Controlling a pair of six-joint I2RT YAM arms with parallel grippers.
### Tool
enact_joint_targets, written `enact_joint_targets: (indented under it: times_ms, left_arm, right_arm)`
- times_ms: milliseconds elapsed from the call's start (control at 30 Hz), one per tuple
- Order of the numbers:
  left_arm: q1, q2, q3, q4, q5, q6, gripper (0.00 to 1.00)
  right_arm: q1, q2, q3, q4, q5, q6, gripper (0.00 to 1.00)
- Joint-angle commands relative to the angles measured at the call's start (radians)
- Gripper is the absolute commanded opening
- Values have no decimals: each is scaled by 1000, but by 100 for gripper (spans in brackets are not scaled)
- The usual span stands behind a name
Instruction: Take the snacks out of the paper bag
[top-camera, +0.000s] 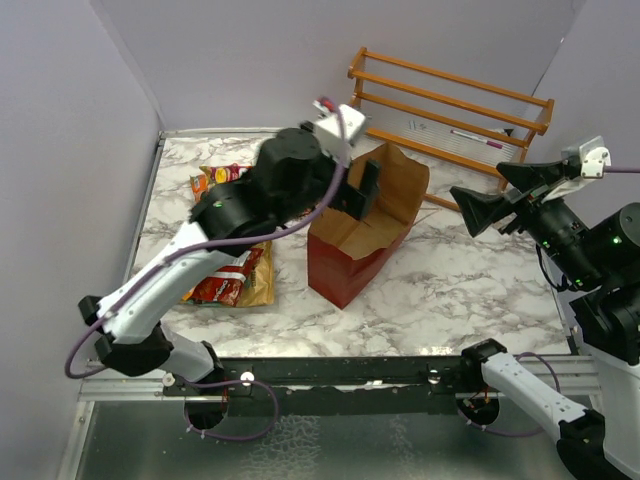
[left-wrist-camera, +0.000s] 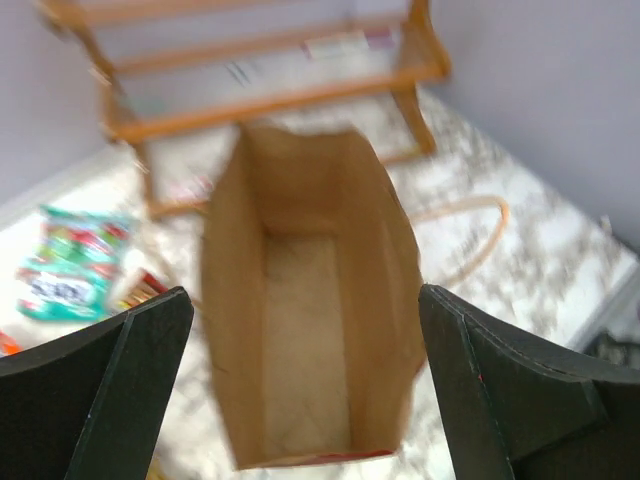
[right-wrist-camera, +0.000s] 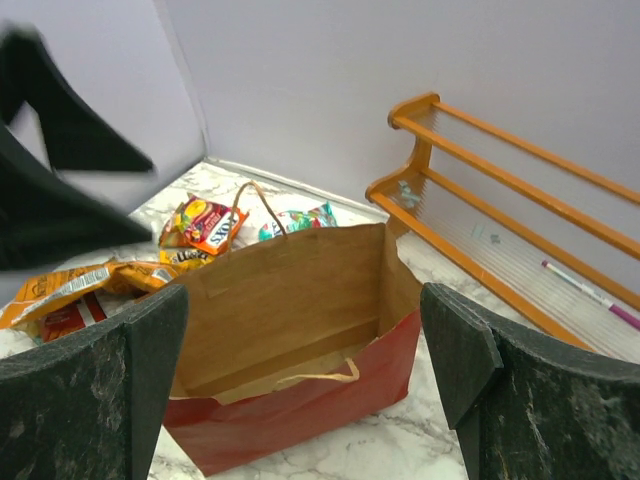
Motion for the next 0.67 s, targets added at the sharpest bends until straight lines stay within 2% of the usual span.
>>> enact_joint_targets:
  times_ms: [0, 67, 233, 400, 633]
  left_arm:
    - [15, -168, 106, 120, -224, 164, 99]
    - [15, -260, 46, 223, -277, 186, 99]
    - [15, -472, -176, 402, -281, 172, 99]
    - [15, -566, -242, 398, -288, 120, 99]
    - [15, -595, -222, 347, -308, 99, 99]
  right_arm:
    - [30, -16, 34, 43, 9, -63, 99]
    - [30, -23, 39, 52, 26, -71, 99]
    - [30, -42, 54, 72, 72, -81, 99]
    - [30, -47, 56, 89, 93, -78, 99]
    - [30, -86, 8, 135, 127, -80, 99]
